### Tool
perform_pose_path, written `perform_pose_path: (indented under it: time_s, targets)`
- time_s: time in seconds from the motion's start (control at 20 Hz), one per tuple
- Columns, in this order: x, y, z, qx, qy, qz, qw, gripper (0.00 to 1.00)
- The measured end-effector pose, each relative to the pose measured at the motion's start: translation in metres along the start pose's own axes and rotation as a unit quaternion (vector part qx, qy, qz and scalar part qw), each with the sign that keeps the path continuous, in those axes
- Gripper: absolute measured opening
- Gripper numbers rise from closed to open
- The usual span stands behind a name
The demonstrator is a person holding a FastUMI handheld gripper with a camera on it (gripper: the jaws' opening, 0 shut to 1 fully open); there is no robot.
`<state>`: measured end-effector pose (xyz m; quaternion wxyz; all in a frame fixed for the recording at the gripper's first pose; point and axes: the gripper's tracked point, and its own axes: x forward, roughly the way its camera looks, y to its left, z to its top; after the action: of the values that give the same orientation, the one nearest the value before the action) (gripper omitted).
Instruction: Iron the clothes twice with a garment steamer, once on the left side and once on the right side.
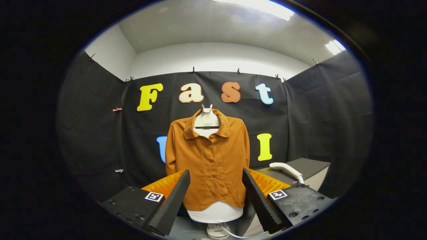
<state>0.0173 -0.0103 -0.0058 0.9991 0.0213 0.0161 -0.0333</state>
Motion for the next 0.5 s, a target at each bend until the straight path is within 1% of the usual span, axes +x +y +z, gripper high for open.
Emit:
perform_pose_path:
  time_s: [0.3, 0.5]
  targets:
    - [0.005, -0.004, -0.011, 0.008, 0.02, -0.033, 0.999, 0.98]
    - [0.007, -0.004, -0.019, 0.0, 0.024, -0.047, 0.999, 0.98]
